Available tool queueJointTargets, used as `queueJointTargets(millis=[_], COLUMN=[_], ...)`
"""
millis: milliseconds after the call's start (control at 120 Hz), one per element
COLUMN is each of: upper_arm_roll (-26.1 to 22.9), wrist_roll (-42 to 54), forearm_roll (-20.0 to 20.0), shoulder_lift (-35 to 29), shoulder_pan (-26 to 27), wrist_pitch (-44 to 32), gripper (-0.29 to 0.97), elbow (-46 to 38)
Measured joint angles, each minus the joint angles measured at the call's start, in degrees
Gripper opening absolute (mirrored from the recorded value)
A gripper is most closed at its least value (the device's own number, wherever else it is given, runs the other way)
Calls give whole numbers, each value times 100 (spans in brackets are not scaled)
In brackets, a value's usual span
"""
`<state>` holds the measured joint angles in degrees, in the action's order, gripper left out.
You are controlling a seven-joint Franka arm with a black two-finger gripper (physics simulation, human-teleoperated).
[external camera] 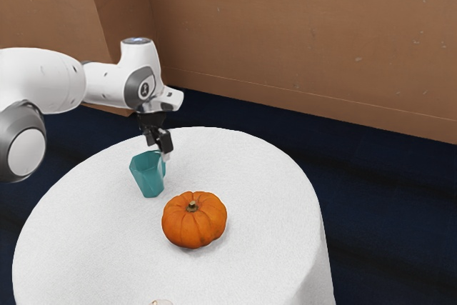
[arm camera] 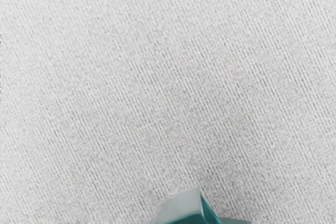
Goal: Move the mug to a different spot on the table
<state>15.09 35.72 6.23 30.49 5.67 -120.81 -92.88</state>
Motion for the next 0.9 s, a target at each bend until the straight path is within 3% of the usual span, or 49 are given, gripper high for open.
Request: queueJointTargets(millis=[158, 300, 425, 900], upper_arm_roll=[-10, 0, 41, 47], wrist_roll=[-518, -961, -1205, -1722], forearm_roll=[9, 423, 532, 421], shoulder_lift=[36, 88, 119, 213], shoulder_pan=[4, 2, 2, 5], wrist_pitch=[13, 33, 58, 75], gripper=[68, 68, 68, 62], elbow=[90, 92, 75, 41])
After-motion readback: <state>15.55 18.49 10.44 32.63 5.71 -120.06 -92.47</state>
